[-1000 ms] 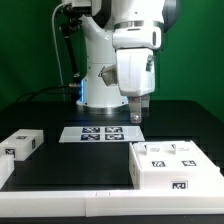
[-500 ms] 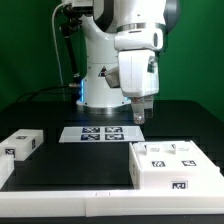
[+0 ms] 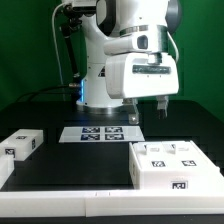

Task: Assemble cabinet

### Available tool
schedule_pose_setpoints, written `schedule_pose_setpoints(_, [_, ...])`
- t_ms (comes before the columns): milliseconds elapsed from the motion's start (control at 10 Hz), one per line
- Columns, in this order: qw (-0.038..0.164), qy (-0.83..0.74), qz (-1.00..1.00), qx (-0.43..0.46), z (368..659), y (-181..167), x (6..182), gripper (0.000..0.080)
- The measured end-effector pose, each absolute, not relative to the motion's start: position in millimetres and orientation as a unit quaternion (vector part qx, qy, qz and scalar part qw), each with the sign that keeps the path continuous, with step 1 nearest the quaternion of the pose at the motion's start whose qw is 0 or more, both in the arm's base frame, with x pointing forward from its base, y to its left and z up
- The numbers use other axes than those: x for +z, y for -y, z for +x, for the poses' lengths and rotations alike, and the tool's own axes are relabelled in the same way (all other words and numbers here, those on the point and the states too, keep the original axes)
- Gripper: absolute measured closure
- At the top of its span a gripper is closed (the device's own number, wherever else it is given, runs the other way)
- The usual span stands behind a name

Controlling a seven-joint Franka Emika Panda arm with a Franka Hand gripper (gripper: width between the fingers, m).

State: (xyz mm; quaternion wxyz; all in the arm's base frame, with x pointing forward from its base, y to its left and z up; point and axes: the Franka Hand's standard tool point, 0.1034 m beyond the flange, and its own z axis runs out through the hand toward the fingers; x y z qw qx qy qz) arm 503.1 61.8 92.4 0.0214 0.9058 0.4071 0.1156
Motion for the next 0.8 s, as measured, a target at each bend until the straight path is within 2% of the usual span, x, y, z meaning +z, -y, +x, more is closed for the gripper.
schedule_pose_setpoints(400, [-0.001,-0.284,0.952,0.118,504,-64,92.5,0.0002])
schedule_pose_setpoints(500, [-0.017,-0.179,0.977,0.116,501,-73,93.1,0.0002])
schedule_pose_setpoints(800, [-0.034,-0.050,0.993,0.101,494,-80,81.6,0.0002])
